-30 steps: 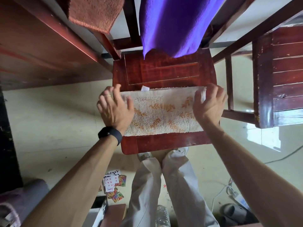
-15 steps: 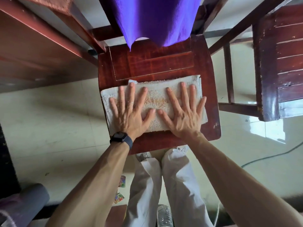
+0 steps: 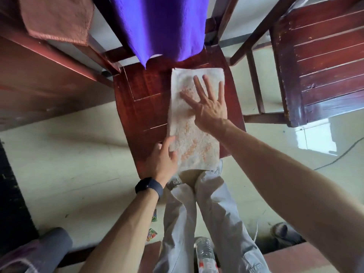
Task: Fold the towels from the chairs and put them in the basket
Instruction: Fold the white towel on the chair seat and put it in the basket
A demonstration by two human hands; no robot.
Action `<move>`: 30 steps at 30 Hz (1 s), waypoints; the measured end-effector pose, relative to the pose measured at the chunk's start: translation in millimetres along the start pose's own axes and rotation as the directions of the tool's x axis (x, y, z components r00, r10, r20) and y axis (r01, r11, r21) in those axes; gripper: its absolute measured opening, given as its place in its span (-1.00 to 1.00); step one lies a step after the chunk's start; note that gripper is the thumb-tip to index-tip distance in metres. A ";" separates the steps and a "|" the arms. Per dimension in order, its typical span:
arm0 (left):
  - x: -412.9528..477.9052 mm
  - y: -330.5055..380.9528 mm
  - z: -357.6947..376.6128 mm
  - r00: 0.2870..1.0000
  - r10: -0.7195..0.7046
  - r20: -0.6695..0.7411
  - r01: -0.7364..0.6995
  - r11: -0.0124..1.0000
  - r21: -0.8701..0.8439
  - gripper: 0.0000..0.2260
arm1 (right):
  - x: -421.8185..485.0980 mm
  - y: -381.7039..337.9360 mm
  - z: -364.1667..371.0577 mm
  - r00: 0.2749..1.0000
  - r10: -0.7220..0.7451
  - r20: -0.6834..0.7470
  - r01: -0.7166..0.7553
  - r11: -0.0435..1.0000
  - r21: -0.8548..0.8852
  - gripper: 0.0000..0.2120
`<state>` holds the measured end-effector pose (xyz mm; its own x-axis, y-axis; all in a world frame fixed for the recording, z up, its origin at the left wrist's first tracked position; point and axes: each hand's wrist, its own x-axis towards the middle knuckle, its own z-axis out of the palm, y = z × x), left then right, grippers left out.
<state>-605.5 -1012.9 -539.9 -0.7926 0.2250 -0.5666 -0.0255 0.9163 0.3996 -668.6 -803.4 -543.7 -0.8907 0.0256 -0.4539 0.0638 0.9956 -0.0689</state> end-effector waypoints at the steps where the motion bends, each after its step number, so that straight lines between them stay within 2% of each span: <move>1: -5.4 4.3 5.4 0.997 -0.054 0.050 0.059 0.993 -0.101 -0.64 | -5.0 -2.8 -2.3 1.000 -0.015 -0.008 0.015 0.999 0.035 -0.25; 3: -13.1 12.7 11.8 0.986 -0.153 0.058 0.162 0.968 -0.192 -0.68 | -24.0 -9.6 -0.7 0.991 0.110 -0.074 -0.092 0.973 0.212 -0.28; 5: -17.9 17.8 14.8 0.965 -0.263 0.008 0.257 0.936 -0.239 -0.71 | -54.7 -13.3 9.3 0.926 0.366 -0.094 -0.296 0.857 0.423 -0.39; 7: -22.3 18.1 18.3 0.934 -0.357 -0.011 0.343 0.905 -0.251 -0.71 | -91.0 -10.5 24.9 0.812 0.583 -0.004 -0.478 0.670 0.569 -0.44; 10: -31.5 19.2 24.6 0.881 -0.473 0.034 0.471 0.863 -0.183 -0.63 | -136.6 -0.1 53.2 0.678 0.699 0.229 -0.647 0.420 0.636 -0.44; 12: -37.9 20.3 30.0 0.846 -0.529 0.062 0.531 0.826 -0.188 -0.64 | -152.6 5.0 66.8 0.610 0.714 0.345 -0.677 0.242 0.695 -0.52; 14: -42.4 20.5 35.0 0.831 -0.550 0.088 0.554 0.803 -0.220 -0.66 | -157.1 9.2 72.4 0.571 0.702 0.426 -0.654 0.074 0.753 -0.62; 17: -46.6 16.2 44.3 0.879 -0.460 0.124 0.476 0.840 -0.261 -0.70 | -157.7 12.8 77.9 0.587 0.607 0.535 -0.629 -0.074 0.774 -0.64; 19: -48.3 14.8 44.5 0.882 -0.452 0.136 0.470 0.818 -0.331 -0.74 | -159.4 14.9 82.1 0.603 0.557 0.571 -0.625 -0.115 0.772 -0.62; 23: -52.0 17.4 36.5 0.838 -0.506 0.204 0.533 0.680 -0.504 -0.81 | -165.5 15.5 79.2 0.605 0.536 0.588 -0.620 -0.145 0.771 -0.88; 24: -54.6 17.7 34.6 0.834 -0.505 0.223 0.537 0.650 -0.538 -0.82 | -168.0 15.1 77.2 0.609 0.523 0.597 -0.623 -0.150 0.767 -0.87; 28: -64.4 13.1 31.4 0.832 -0.494 0.253 0.534 0.588 -0.608 -0.83 | -173.8 15.4 73.6 0.674 0.418 0.609 -0.625 -0.118 0.772 -0.53; 30: -63.4 10.1 30.4 0.835 -0.494 0.244 0.528 0.591 -0.610 -0.83 | -170.8 14.3 69.5 0.671 0.368 0.644 -0.625 -0.188 0.758 -0.63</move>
<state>-537.0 -1007.9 -521.9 -0.5001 -0.1838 -0.8462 -0.8051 0.4585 0.3762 -484.2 -799.9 -528.9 -0.2841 0.3252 -0.9020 0.8856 -0.2715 -0.3768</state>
